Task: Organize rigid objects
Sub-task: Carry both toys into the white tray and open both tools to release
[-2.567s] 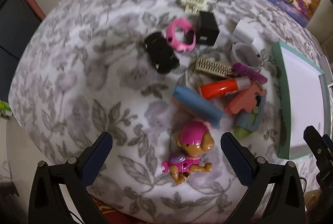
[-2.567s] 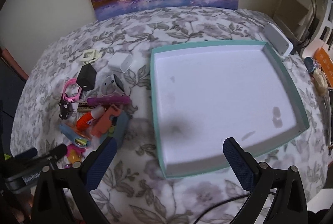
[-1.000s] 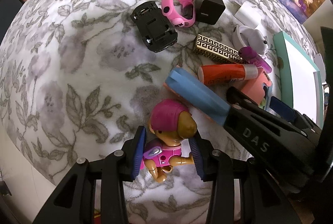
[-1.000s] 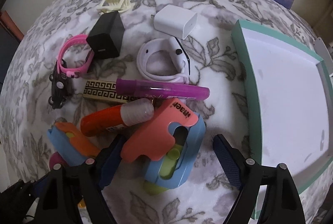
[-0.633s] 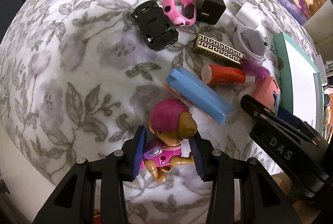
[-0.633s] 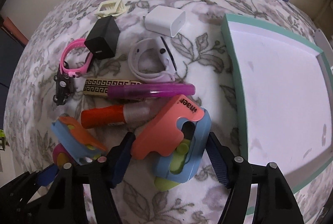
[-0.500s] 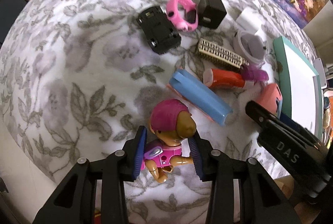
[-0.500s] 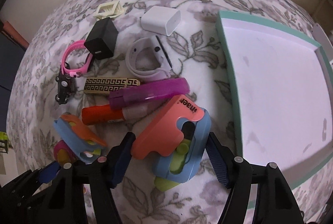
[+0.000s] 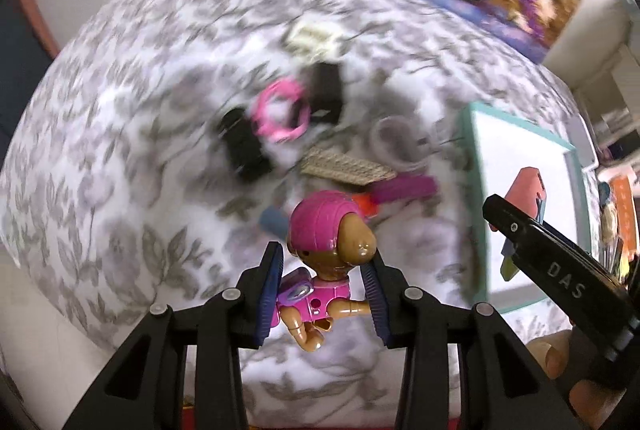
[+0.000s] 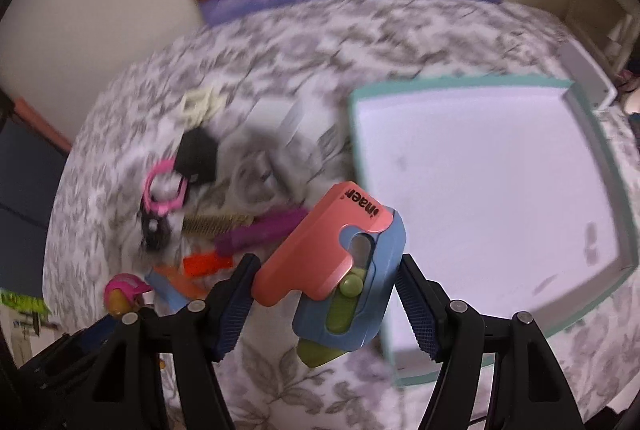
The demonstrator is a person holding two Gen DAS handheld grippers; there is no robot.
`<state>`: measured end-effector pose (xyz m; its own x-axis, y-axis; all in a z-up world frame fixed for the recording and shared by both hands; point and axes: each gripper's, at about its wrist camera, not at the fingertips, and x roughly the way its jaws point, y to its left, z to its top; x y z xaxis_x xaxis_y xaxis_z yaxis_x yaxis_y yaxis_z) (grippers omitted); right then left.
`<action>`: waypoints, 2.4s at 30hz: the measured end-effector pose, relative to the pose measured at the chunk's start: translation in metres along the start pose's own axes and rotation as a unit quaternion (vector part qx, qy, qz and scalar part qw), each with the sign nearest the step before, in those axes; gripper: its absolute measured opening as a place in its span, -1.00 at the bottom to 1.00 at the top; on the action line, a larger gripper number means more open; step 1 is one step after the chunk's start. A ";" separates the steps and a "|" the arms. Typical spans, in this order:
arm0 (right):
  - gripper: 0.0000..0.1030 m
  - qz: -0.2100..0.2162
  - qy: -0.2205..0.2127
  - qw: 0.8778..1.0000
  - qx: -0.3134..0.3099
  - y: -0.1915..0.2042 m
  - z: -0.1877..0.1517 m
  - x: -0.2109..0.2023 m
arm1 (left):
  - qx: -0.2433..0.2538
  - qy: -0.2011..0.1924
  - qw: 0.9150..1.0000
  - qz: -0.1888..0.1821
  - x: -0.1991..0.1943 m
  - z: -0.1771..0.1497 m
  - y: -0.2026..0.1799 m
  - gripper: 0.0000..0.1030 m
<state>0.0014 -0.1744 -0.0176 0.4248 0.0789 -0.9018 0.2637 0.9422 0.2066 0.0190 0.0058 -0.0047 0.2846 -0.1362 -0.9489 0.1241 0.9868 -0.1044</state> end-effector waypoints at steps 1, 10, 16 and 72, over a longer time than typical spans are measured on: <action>0.39 -0.007 -0.008 1.000 0.007 -0.005 0.004 -0.002 | 0.011 0.000 1.000 -0.001 -0.002 0.004 -0.011 -0.19; 0.39 -0.100 -0.039 0.990 0.087 -0.091 0.031 -0.014 | 0.083 0.017 0.996 -0.027 0.009 0.038 -0.117 -0.19; 0.39 -0.133 -0.053 0.980 0.140 -0.150 0.041 -0.016 | 0.114 0.016 0.993 -0.028 0.032 0.051 -0.172 -0.19; 0.86 -0.193 -0.097 0.974 0.068 -0.127 0.029 -0.044 | -0.014 -0.103 0.993 0.060 -0.012 0.066 -0.060 0.95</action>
<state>-0.0253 -0.3068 0.0065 0.4246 -0.3477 -0.8360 0.5426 0.8368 -0.0725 0.0715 -0.0573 0.0323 0.4843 -0.0292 -0.8744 0.0513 0.9987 -0.0050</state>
